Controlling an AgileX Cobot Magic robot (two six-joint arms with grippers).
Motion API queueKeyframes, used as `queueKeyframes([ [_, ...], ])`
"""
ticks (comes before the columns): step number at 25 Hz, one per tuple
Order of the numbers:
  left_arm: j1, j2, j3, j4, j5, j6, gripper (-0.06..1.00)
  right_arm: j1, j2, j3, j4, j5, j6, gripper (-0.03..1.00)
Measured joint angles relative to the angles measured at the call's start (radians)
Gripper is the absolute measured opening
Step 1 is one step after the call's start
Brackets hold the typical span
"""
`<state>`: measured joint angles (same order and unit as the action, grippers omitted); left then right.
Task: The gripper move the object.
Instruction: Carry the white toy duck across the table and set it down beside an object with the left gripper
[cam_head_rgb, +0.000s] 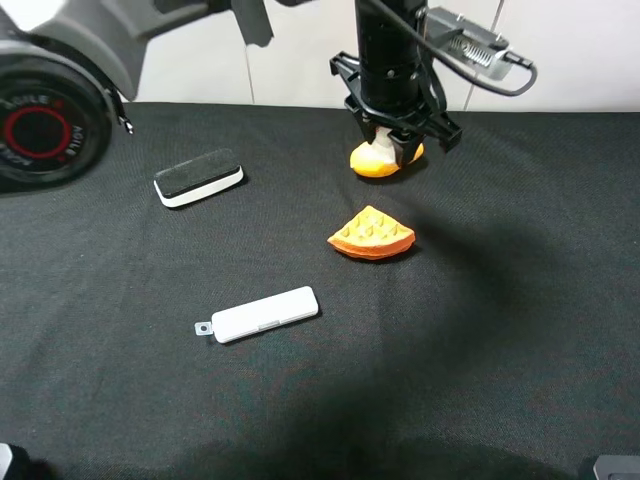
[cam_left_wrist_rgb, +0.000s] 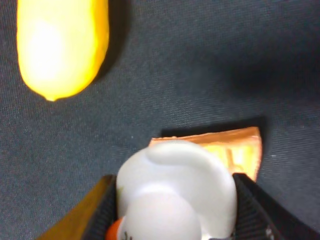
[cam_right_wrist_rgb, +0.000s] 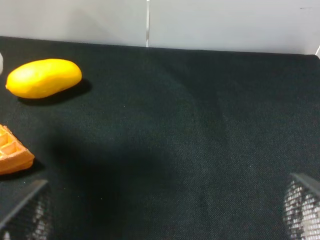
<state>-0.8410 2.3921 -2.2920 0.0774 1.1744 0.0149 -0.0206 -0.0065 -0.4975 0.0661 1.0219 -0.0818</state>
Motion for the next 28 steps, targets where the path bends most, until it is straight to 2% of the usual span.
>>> queueKeyframes([
  [20,0.014,0.08,-0.013,0.001,-0.218,0.0,0.51,0.0,0.0,0.0,0.007,0.0,0.0,0.69],
  [28,0.017,0.138,-0.023,0.0,-0.238,0.0,0.51,0.0,0.0,0.0,0.008,0.0,0.0,0.69],
])
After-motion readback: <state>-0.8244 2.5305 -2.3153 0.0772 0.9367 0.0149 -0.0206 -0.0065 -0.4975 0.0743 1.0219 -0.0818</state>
